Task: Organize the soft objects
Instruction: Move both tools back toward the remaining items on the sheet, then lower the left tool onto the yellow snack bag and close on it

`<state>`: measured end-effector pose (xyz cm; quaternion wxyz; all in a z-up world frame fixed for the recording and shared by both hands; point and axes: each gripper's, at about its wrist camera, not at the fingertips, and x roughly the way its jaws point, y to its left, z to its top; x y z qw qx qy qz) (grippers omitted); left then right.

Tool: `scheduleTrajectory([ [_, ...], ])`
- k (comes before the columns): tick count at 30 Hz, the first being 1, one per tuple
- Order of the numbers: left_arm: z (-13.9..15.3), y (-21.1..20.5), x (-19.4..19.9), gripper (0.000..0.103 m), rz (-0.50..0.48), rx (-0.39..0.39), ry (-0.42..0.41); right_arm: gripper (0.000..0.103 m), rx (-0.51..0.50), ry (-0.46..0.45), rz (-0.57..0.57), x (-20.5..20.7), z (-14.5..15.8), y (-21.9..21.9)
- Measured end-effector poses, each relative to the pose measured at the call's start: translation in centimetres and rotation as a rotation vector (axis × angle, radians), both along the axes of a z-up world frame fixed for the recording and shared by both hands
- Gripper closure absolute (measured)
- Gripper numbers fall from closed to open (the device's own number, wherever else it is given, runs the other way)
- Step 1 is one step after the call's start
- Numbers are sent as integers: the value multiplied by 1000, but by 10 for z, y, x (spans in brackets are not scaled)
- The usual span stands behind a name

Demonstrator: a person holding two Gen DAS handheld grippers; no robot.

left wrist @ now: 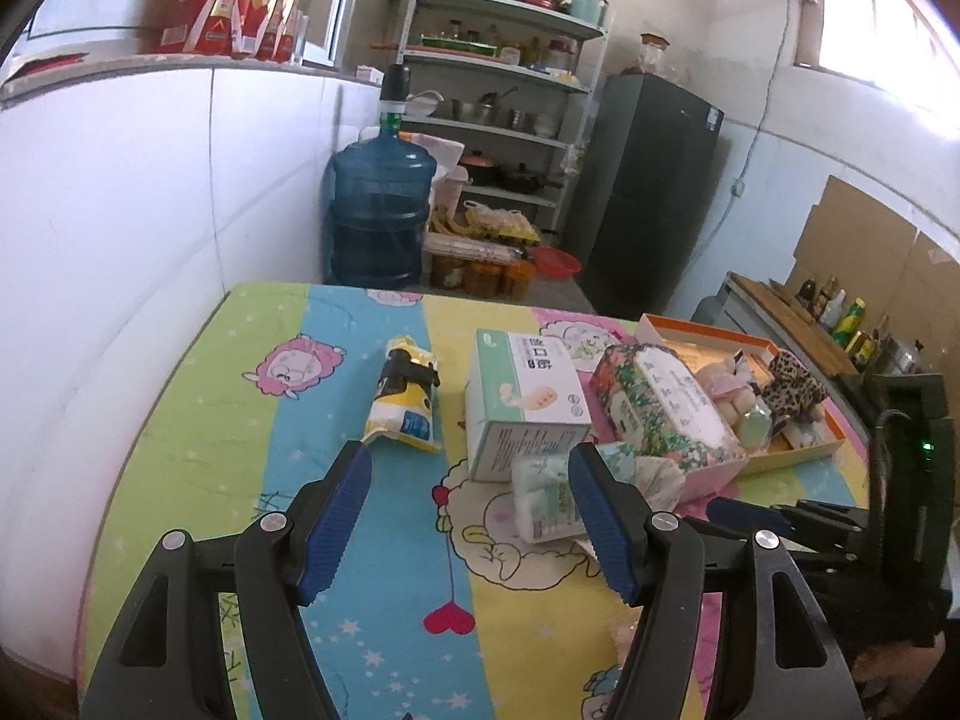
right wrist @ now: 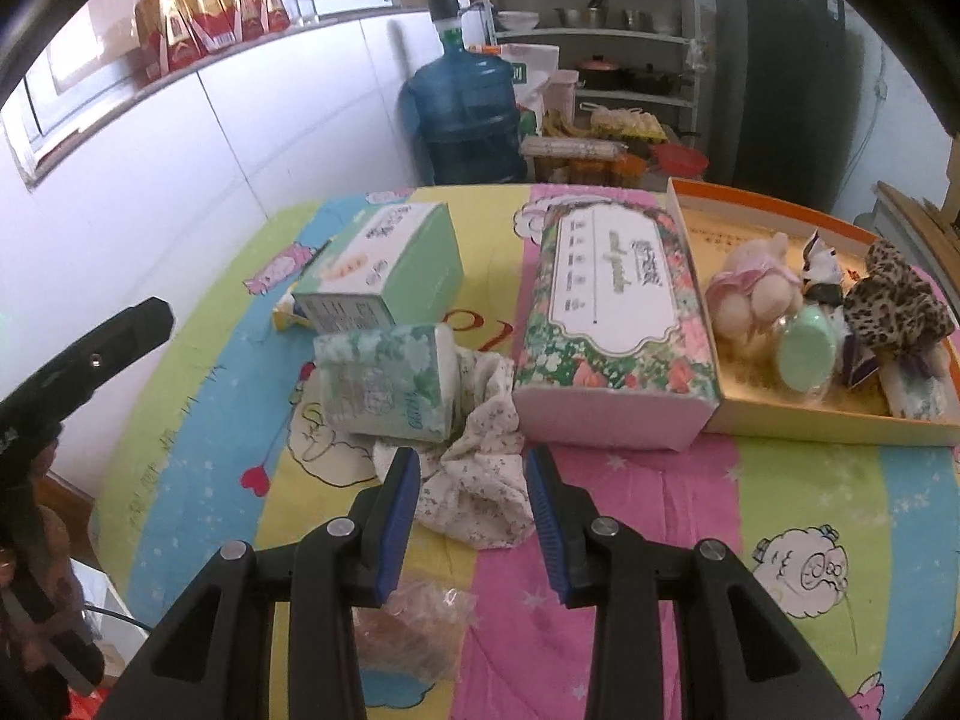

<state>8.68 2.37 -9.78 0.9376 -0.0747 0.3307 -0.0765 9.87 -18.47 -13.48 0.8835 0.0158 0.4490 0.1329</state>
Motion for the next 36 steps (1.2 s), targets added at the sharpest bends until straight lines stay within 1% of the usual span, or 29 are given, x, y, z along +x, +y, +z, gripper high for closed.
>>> scheduleTrajectory([
  [8,-12,4,10,33,5,8,15,66,-23,33,32,10,-14,6],
  [12,-15,13,29,33,33,34,11,67,-28,46,60,13,-19,11],
  [15,-22,21,54,33,46,50,27,81,-43,58,70,16,-22,15],
  [17,-26,24,70,33,45,53,36,87,-56,62,69,18,-23,16],
  [19,-33,26,87,33,37,53,54,89,-56,66,65,18,-24,17],
  [22,-46,25,113,33,18,62,84,89,-48,75,55,20,-25,16],
  [28,-69,17,146,33,-19,83,144,89,-46,90,51,23,-26,14],
  [30,-72,18,152,33,-27,57,142,89,-41,95,48,25,-26,13],
  [36,-76,24,165,33,-27,21,148,89,-40,103,52,28,-27,9],
])
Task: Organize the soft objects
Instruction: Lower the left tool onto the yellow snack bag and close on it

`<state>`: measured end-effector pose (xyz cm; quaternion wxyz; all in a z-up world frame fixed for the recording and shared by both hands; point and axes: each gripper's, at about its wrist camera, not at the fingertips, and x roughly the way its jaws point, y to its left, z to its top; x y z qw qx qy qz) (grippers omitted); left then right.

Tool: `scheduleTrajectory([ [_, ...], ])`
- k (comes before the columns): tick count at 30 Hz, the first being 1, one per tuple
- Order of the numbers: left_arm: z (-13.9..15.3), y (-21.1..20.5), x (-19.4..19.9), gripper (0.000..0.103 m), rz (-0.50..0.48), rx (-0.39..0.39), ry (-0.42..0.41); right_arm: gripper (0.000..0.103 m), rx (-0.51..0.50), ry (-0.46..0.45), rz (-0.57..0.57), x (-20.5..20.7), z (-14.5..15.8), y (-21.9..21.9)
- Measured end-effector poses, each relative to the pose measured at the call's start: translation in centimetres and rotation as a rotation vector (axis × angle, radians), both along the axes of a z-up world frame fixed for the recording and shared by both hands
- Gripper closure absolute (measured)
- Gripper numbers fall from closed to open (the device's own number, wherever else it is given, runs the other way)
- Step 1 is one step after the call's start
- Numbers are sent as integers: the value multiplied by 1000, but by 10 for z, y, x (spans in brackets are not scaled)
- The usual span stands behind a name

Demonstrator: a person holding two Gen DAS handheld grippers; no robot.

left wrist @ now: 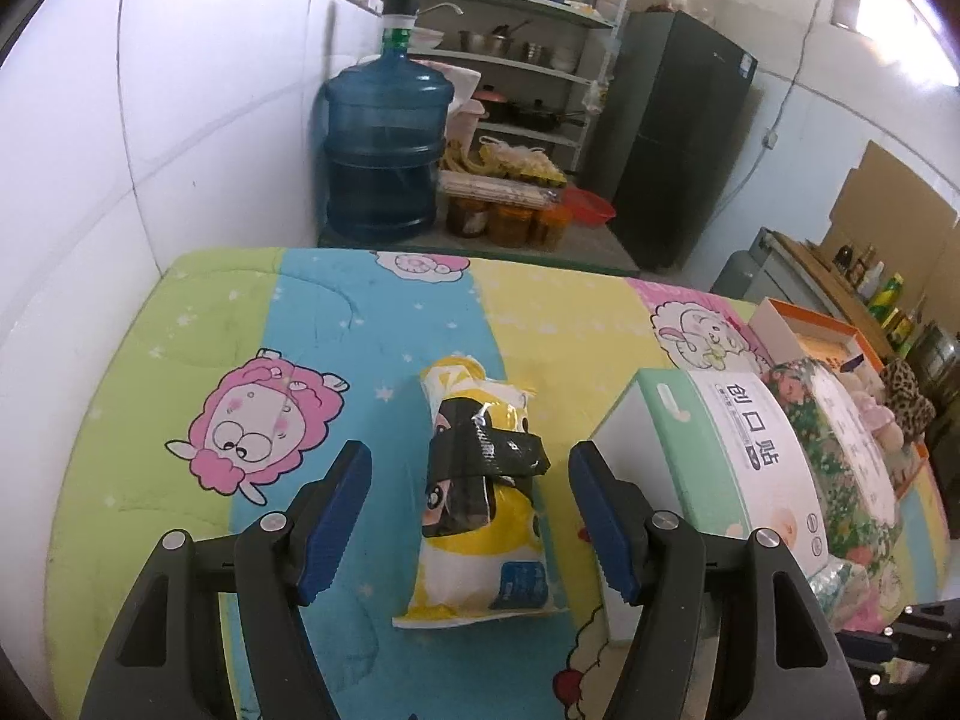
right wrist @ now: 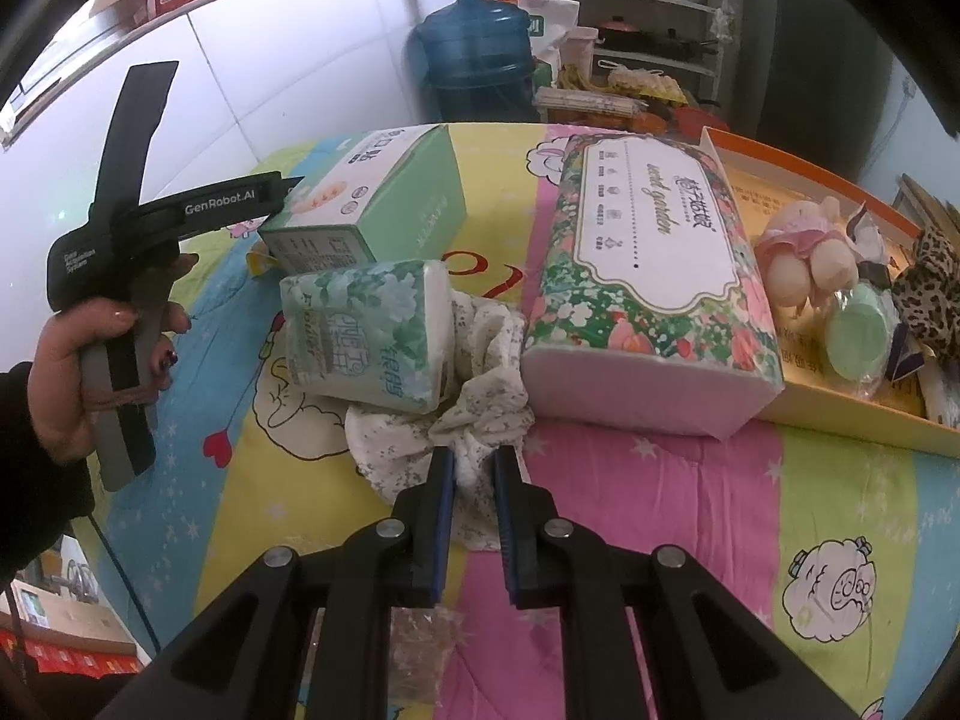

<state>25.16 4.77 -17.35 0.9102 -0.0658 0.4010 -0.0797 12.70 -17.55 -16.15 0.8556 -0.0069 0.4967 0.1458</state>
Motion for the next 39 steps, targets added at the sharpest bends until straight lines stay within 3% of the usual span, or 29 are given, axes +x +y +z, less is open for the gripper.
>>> scheduleTrajectory([
  [9,-7,10,-3,33,-41,-52,2,89,16,14,-3,2,-2,-4],
  [15,-14,14,-1,33,-92,-129,28,89,23,17,-5,4,-4,-6],
  [20,-15,16,1,33,-100,-119,27,89,20,17,-5,4,-4,-7],
  [21,-14,16,1,35,-103,-117,25,89,21,17,-5,4,-4,-7],
  [23,-13,17,1,48,-120,-136,20,89,23,17,-6,3,-4,-6],
  [25,-13,21,3,49,-141,-182,21,89,25,19,-8,4,-4,-7],
  [28,-13,24,2,49,-157,-191,17,89,26,20,-10,4,-6,-5],
  [39,-23,8,10,49,-172,-47,55,89,24,24,-13,3,-7,-6],
])
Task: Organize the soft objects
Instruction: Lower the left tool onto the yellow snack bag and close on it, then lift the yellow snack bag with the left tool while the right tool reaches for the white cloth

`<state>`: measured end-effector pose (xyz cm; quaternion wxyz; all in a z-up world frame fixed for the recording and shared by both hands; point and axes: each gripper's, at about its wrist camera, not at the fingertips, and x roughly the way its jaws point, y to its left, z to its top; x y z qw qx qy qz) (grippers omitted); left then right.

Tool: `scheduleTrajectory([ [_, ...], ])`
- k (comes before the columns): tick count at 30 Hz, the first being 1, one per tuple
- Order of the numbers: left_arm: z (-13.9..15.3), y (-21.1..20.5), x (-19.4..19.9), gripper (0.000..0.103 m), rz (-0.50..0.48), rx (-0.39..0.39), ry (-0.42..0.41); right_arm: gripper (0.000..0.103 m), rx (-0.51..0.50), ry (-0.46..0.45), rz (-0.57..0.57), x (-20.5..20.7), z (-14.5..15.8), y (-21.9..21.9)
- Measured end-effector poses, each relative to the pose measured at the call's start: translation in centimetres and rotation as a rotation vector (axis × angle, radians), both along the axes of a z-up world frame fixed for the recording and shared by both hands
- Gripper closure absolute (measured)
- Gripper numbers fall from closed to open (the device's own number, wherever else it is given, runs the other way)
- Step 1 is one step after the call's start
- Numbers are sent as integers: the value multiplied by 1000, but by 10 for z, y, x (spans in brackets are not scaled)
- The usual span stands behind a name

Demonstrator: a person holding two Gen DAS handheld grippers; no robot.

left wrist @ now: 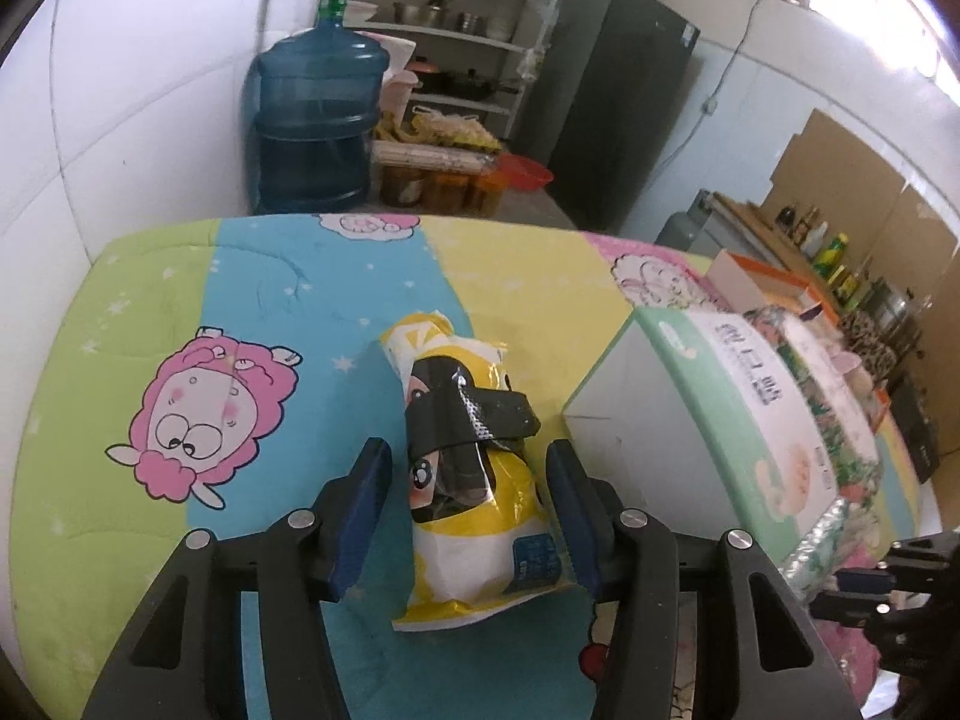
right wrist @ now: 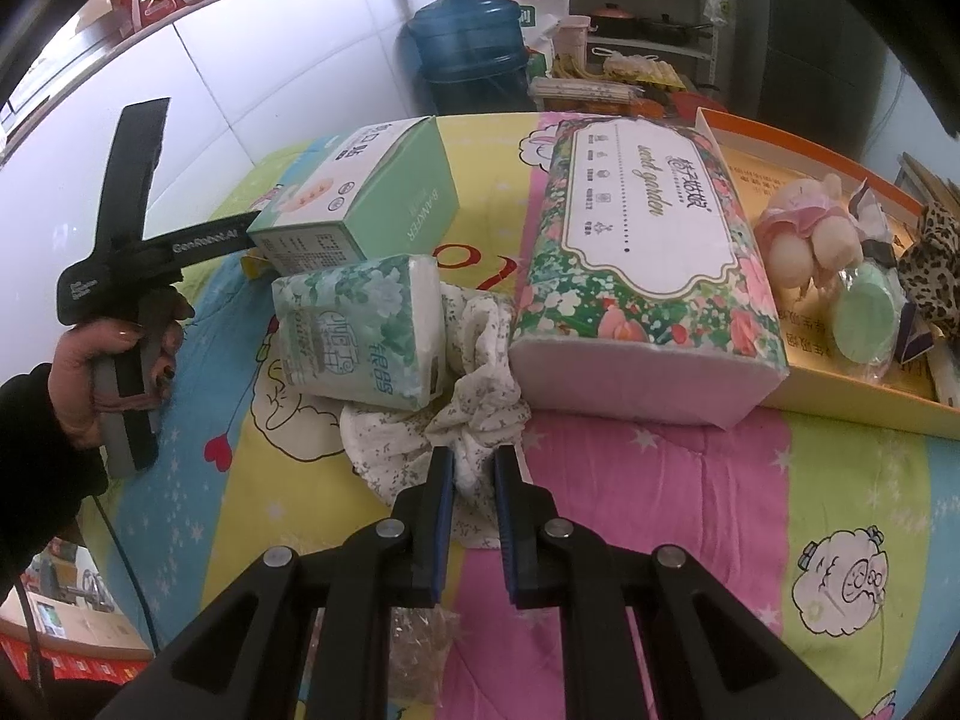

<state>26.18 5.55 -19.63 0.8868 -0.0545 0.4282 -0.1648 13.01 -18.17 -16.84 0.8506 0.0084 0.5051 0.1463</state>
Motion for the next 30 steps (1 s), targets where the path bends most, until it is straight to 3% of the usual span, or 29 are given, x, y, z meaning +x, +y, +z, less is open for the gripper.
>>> scheduleTrajectory([
  [3,0,-2,1,52,14,20,-7,89,-5,-2,1,0,0,0],
  [5,-1,-3,0,62,18,21,-10,92,-20,-12,-1,-2,0,2],
  [8,0,-1,-3,63,28,18,-17,98,-37,-39,8,-6,3,6],
  [16,11,19,-30,64,118,-2,-53,99,0,-82,-5,-24,22,0],
  [30,76,25,-87,64,169,-21,-210,99,66,-207,-4,-42,87,-6],
])
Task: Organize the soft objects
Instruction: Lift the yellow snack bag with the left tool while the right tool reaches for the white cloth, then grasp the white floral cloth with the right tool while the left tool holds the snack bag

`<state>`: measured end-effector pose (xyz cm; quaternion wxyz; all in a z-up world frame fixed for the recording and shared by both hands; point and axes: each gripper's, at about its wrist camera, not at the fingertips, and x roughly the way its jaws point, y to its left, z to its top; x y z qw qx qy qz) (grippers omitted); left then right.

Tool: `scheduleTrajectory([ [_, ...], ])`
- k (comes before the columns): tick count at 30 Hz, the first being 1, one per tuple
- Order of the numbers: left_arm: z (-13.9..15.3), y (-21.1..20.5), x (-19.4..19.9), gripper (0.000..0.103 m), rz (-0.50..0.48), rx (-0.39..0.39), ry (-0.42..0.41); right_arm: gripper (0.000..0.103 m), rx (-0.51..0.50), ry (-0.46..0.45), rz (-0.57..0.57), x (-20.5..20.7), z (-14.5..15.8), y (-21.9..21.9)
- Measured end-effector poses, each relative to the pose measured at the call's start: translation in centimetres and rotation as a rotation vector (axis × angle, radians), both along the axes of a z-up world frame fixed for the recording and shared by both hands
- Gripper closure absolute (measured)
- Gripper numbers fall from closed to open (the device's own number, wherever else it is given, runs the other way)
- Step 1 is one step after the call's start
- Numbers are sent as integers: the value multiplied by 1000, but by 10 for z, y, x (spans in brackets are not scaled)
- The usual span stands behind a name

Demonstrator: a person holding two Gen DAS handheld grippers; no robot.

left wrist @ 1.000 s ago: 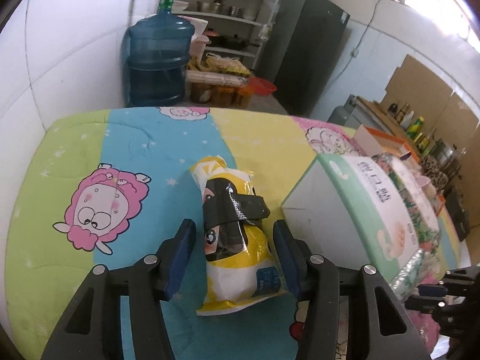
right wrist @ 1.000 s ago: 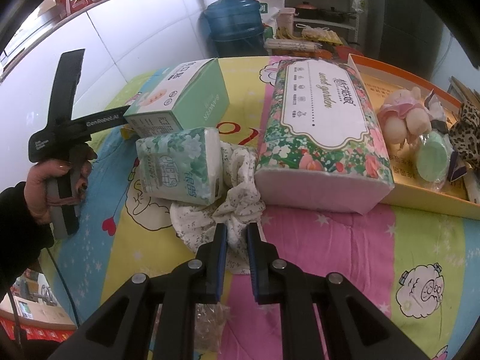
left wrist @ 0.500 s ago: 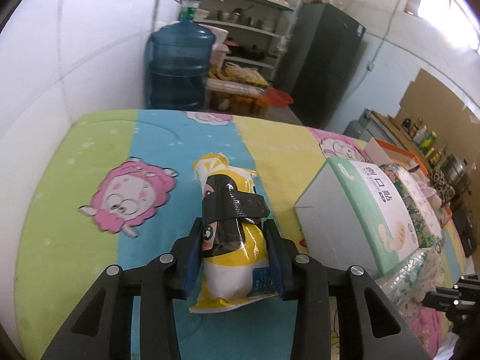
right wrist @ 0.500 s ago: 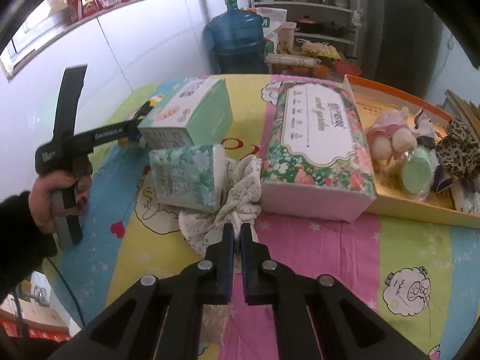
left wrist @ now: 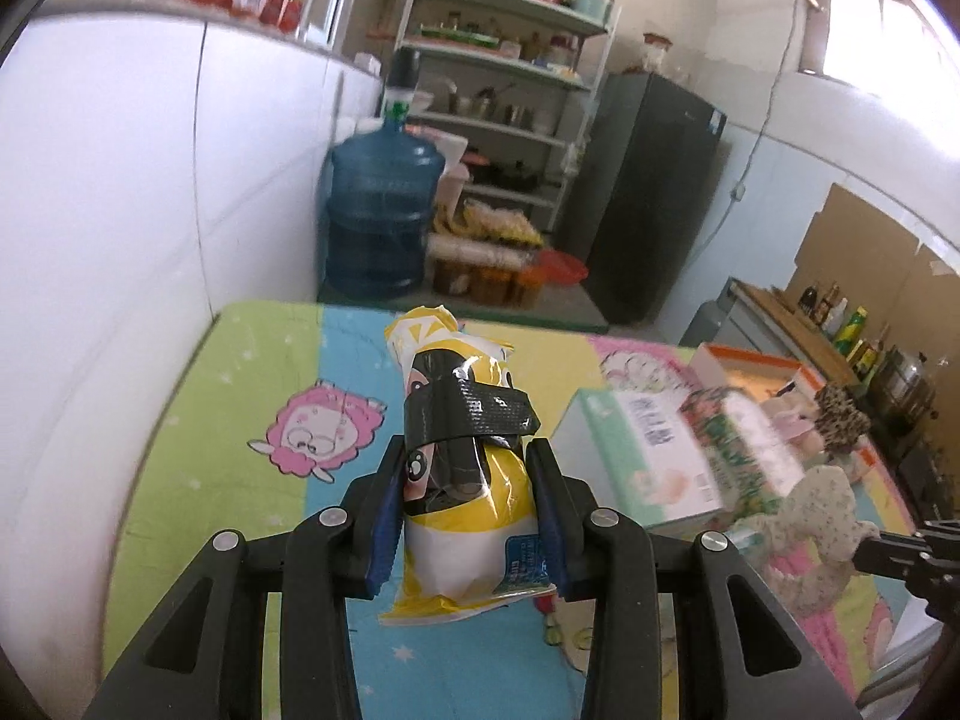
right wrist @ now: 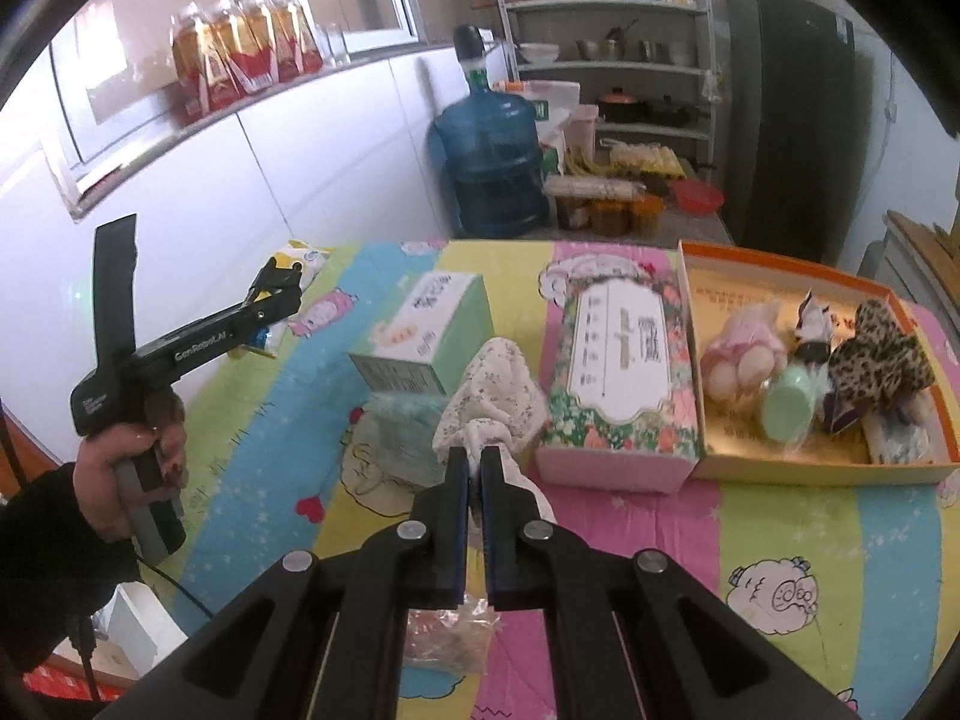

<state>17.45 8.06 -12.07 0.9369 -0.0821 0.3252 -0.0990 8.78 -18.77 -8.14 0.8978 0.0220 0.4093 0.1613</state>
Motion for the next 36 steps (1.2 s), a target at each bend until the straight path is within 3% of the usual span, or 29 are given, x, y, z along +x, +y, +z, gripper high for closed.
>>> scheduleTrajectory([
  [10,45,-21,-40,64,-44,12,-73,99,33,-58,-17,-16,28,-10],
  [17,66,-52,-63,63,-128,9,-101,99,49,-88,-57,-35,43,-29],
  [25,76,-96,-74,63,-223,2,-100,99,72,-110,-138,-50,52,-65],
  [36,85,-148,-74,63,-283,14,-96,99,78,-140,-216,-55,60,-117],
])
